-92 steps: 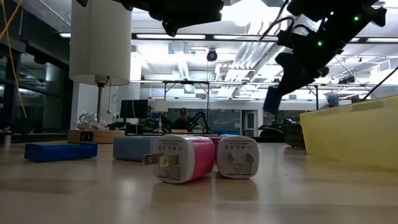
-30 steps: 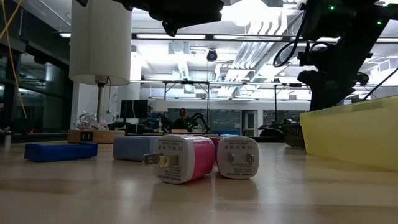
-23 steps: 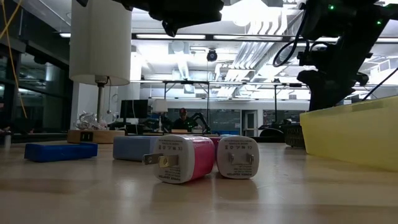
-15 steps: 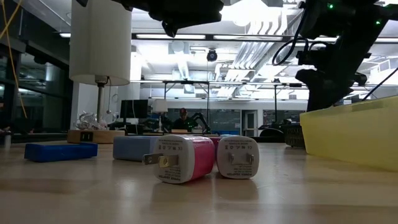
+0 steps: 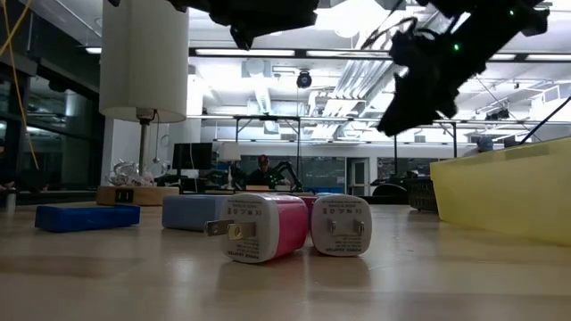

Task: Pick & Place Office items
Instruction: Put the bottom blue digital clock into the black bin

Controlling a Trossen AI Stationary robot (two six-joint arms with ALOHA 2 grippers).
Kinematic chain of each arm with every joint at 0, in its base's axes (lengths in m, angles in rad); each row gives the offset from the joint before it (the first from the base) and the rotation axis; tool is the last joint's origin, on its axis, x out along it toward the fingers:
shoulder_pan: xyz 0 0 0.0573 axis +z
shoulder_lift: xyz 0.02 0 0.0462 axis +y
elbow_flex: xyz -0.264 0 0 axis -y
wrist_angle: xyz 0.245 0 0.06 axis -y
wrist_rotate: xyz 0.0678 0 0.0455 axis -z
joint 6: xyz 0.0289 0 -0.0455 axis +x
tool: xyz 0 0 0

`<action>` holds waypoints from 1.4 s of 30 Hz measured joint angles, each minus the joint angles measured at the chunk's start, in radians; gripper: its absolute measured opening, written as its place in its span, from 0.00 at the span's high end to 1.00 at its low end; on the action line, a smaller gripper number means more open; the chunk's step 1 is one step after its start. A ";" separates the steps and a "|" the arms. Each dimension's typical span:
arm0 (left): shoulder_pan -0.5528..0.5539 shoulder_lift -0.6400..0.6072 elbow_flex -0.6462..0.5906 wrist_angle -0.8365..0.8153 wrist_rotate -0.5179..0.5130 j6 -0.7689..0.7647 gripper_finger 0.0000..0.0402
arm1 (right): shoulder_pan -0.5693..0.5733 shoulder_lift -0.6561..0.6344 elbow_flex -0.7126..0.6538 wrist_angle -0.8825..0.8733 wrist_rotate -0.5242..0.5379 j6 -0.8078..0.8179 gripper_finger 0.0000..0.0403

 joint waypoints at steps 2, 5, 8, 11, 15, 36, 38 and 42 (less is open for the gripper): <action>-0.009 0.000 0.000 0.000 0.000 0.000 0.68 | 0.000 0.000 0.000 0.039 -0.057 -0.025 0.63; -0.022 0.000 0.000 -0.009 0.000 0.000 0.68 | 0.000 0.000 0.000 0.061 -0.141 -0.030 0.63; -0.027 0.000 0.000 -0.020 0.000 0.000 0.68 | 0.007 0.000 0.000 0.060 -0.222 -0.025 0.63; -0.027 0.000 0.000 -0.041 0.000 0.000 0.68 | 0.025 0.000 0.000 0.066 -0.280 -0.027 0.63; -0.027 0.000 0.000 -0.102 0.000 -0.055 0.68 | 0.063 0.000 0.000 0.089 -0.307 -0.059 0.63; -0.217 0.000 0.000 -0.509 0.156 -0.446 0.68 | 0.160 0.000 0.000 0.139 -0.295 -0.109 0.63; -0.238 0.000 0.000 -0.531 0.166 -0.485 0.68 | 0.160 0.000 0.000 0.139 -0.295 -0.109 0.63; -0.275 0.000 0.000 -0.572 0.166 -0.560 0.68 | 0.160 0.000 0.000 0.139 -0.298 -0.109 0.63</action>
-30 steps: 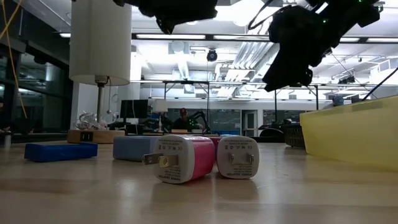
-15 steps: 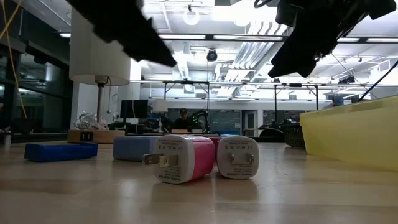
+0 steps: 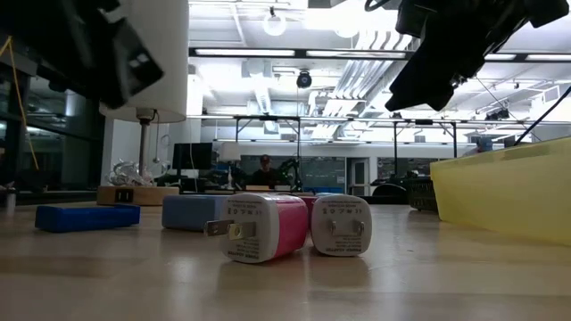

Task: Pick & Place Office items
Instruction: Put the bottom blue digital clock into the black bin

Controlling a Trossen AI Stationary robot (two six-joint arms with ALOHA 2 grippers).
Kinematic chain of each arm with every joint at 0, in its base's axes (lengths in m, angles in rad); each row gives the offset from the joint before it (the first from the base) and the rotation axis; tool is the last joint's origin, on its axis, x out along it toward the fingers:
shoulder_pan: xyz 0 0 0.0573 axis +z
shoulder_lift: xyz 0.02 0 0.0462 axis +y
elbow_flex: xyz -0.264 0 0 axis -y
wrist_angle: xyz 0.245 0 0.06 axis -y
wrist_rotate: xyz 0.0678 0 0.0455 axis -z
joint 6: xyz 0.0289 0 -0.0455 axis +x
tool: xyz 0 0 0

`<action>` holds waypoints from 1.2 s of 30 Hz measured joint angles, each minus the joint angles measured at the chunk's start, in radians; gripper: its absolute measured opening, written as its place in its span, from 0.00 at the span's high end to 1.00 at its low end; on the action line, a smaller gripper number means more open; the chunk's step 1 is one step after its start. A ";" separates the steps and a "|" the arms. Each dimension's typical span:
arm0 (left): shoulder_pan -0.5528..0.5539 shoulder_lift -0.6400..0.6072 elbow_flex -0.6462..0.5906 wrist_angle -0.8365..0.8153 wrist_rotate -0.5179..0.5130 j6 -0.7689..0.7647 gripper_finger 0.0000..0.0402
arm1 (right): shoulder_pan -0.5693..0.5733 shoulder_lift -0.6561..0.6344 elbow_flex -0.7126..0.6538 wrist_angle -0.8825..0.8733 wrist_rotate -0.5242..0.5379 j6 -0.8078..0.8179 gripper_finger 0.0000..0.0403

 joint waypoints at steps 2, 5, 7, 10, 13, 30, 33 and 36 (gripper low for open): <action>-0.011 0.000 0.000 -0.012 -0.001 -0.047 0.68 | 0.000 0.000 0.000 0.000 -0.007 0.004 0.63; -0.027 0.000 0.000 -0.030 -0.001 -0.103 0.68 | 0.000 0.000 0.000 0.005 -0.007 0.007 0.63; -0.036 0.000 0.000 -0.056 -0.001 -0.145 0.68 | 0.000 0.000 0.000 0.004 -0.007 0.007 0.63; -0.046 -0.001 0.000 -0.099 -0.001 -0.199 0.68 | 0.000 0.000 0.000 0.004 -0.007 0.007 0.63; -0.048 -0.002 0.000 -0.127 -0.001 -0.243 0.68 | 0.000 0.000 0.000 0.004 -0.007 0.007 0.63; -0.017 -0.128 -0.001 -0.306 -0.028 -0.202 0.68 | 0.000 0.000 0.000 0.010 -0.008 0.008 0.63; -0.040 -0.155 -0.001 -0.355 -0.085 -0.215 0.68 | 0.000 0.000 0.000 0.010 -0.008 0.007 0.63; -0.063 -0.158 -0.001 -0.355 -0.111 -0.216 0.68 | 0.000 0.000 0.000 0.011 -0.008 0.008 0.63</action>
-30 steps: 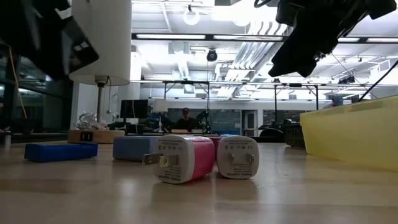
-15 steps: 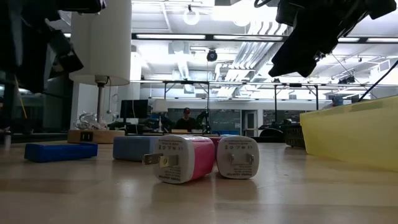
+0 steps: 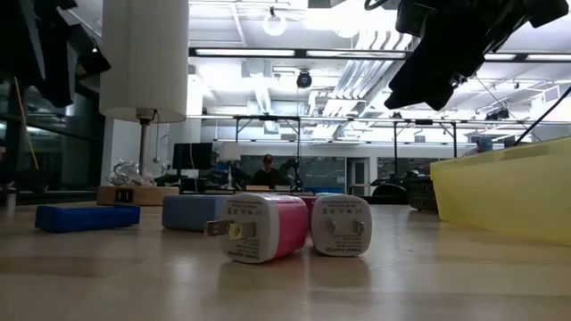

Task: Pick & Place Office items
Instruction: Put the bottom blue digital clock into the black bin

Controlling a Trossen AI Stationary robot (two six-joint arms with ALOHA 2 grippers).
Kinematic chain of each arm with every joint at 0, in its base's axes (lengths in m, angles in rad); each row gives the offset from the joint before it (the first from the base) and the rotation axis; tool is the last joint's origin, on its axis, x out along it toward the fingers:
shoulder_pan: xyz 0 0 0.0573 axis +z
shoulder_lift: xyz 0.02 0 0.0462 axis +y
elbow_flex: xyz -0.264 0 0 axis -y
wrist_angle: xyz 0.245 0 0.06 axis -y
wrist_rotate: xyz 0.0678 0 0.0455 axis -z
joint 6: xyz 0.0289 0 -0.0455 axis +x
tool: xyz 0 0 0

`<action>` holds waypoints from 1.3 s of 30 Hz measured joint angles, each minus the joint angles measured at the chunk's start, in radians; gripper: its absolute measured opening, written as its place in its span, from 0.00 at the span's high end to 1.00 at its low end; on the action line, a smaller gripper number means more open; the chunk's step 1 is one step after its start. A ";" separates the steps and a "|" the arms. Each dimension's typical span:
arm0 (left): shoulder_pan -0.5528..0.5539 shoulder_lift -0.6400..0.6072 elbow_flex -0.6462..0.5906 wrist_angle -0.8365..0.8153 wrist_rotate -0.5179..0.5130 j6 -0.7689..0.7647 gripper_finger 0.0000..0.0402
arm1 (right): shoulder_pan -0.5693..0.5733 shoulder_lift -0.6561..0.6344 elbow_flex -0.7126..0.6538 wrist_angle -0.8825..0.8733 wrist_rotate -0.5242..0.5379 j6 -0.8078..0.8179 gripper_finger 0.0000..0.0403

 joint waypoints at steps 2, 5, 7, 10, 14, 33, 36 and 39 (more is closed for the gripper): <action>-0.016 0.000 0.000 -0.003 -0.005 -0.004 0.68 | 0.000 0.000 0.000 0.000 0.000 0.000 0.63; -0.035 0.000 0.000 -0.011 -0.017 -0.023 0.68 | 0.000 0.000 0.000 0.000 0.000 0.000 0.63; -0.045 0.000 0.000 -0.014 -0.030 -0.028 0.68 | 0.000 0.000 0.000 0.000 0.000 0.000 0.63; -0.062 0.006 0.000 -0.012 -0.037 -0.057 0.68 | 0.000 0.000 0.000 0.000 0.000 0.000 0.63; -0.098 0.035 0.019 -0.016 -0.036 -0.105 0.68 | 0.000 0.000 0.000 0.000 0.000 0.000 0.63; -0.235 0.279 0.274 -0.246 -0.029 -0.330 0.68 | 0.000 0.000 0.000 0.001 0.000 0.000 0.63; -0.230 0.282 0.274 -0.244 -0.029 -0.332 0.68 | 0.000 0.000 0.000 0.003 0.000 0.000 0.63; -0.227 0.283 0.274 -0.245 -0.029 -0.332 0.68 | 0.000 0.000 0.000 0.003 0.000 0.000 0.63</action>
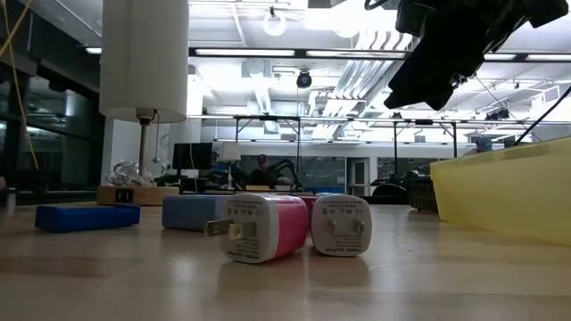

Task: Pick & Place Office items
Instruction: Put the bottom blue digital clock into the black bin

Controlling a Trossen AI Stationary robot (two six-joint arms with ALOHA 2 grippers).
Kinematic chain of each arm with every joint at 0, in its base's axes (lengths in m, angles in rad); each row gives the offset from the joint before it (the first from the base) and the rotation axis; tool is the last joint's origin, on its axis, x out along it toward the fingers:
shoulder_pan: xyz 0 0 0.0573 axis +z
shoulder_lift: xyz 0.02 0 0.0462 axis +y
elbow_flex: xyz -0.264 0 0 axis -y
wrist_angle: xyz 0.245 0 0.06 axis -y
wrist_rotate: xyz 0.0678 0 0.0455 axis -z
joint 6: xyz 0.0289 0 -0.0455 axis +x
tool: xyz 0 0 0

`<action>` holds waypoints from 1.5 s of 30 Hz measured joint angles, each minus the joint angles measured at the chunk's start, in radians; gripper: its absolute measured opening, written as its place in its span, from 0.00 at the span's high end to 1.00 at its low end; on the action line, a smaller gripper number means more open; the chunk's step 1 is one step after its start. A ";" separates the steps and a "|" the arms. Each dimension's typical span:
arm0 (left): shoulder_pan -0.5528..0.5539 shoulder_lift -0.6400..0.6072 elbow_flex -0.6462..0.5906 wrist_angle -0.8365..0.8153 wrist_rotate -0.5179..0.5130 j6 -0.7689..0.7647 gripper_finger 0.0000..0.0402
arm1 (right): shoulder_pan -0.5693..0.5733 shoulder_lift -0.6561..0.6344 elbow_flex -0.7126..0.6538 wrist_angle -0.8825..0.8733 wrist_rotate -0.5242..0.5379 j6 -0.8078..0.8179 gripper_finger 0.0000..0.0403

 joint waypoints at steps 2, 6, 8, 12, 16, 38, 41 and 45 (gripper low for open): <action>0.000 0.000 0.000 -0.009 0.000 0.000 0.68 | 0.000 0.000 0.000 0.000 0.000 0.000 0.63; 0.000 0.021 -0.003 -0.026 0.000 0.013 0.68 | 0.000 0.000 0.000 0.000 0.000 0.000 0.63; 0.000 0.039 -0.004 -0.023 0.021 0.024 0.67 | 0.000 0.000 0.000 0.000 0.000 0.000 0.63; 0.000 0.058 -0.004 -0.017 0.045 0.004 0.62 | 0.000 0.000 0.000 0.005 0.000 0.000 0.63; 0.000 0.060 -0.004 -0.010 0.043 -0.021 0.54 | 0.000 0.000 0.000 0.005 0.000 0.000 0.63; -0.002 0.146 -0.004 0.066 0.073 -0.075 0.50 | 0.000 0.000 0.000 0.004 0.000 0.000 0.63; -0.002 0.157 -0.003 0.071 0.074 -0.075 0.50 | 0.000 0.000 0.000 0.005 0.000 0.000 0.63; -0.002 0.173 -0.005 0.072 0.081 -0.075 0.50 | 0.000 0.000 0.000 0.005 0.000 0.000 0.63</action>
